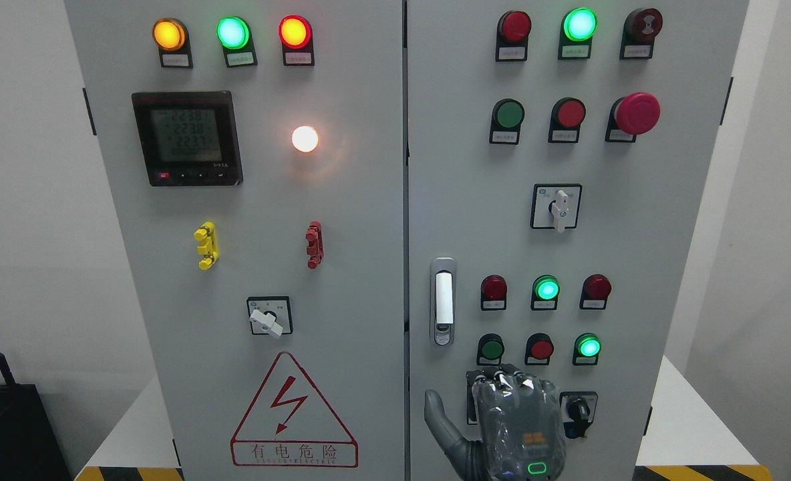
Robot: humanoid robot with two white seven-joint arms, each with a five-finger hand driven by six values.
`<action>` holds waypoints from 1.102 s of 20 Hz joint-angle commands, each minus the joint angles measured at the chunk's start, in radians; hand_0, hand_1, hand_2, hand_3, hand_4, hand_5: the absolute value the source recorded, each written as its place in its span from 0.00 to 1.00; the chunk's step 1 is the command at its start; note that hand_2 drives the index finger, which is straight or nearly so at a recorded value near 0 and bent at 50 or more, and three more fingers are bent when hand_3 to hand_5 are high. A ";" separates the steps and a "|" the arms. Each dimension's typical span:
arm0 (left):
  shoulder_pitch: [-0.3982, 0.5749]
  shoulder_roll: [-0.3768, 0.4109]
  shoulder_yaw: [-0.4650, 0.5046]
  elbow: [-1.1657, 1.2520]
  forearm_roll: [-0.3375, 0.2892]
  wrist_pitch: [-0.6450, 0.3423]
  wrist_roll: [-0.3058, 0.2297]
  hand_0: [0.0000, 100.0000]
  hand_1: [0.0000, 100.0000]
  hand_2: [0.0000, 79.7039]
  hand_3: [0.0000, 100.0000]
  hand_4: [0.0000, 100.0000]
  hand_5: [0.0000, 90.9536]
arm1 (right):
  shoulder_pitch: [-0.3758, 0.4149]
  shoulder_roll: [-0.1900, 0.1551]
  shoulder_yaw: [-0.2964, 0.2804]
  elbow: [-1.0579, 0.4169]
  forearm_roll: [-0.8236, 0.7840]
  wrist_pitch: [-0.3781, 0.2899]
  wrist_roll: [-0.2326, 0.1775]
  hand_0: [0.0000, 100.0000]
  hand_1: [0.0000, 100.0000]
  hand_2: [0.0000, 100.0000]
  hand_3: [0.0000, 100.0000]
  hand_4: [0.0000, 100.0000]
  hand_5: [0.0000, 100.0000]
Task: Release door handle
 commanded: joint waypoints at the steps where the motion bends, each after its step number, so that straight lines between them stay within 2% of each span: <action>1: 0.000 0.000 0.011 0.017 0.000 -0.002 -0.001 0.12 0.39 0.00 0.00 0.00 0.00 | -0.029 0.004 0.024 0.004 0.013 0.015 0.004 0.36 0.11 0.91 1.00 0.94 0.97; 7: 0.000 0.000 0.011 0.017 0.000 0.000 -0.001 0.12 0.39 0.00 0.00 0.00 0.00 | -0.078 0.004 0.021 0.018 0.004 0.025 0.042 0.37 0.11 0.91 1.00 0.94 0.97; 16: 0.000 0.000 0.011 0.017 0.000 0.000 -0.001 0.12 0.39 0.00 0.00 0.00 0.00 | -0.099 0.004 -0.002 0.035 -0.005 0.025 0.051 0.38 0.11 0.91 1.00 0.94 0.97; 19: 0.000 0.000 0.011 0.017 0.000 0.000 -0.001 0.12 0.39 0.00 0.00 0.00 0.00 | -0.110 0.006 -0.014 0.038 -0.009 0.025 0.074 0.38 0.10 0.91 1.00 0.94 0.97; 22: 0.000 0.000 0.011 0.017 0.000 0.000 -0.001 0.12 0.39 0.00 0.00 0.00 0.00 | -0.124 0.006 -0.017 0.041 -0.009 0.025 0.079 0.38 0.10 0.91 1.00 0.94 0.97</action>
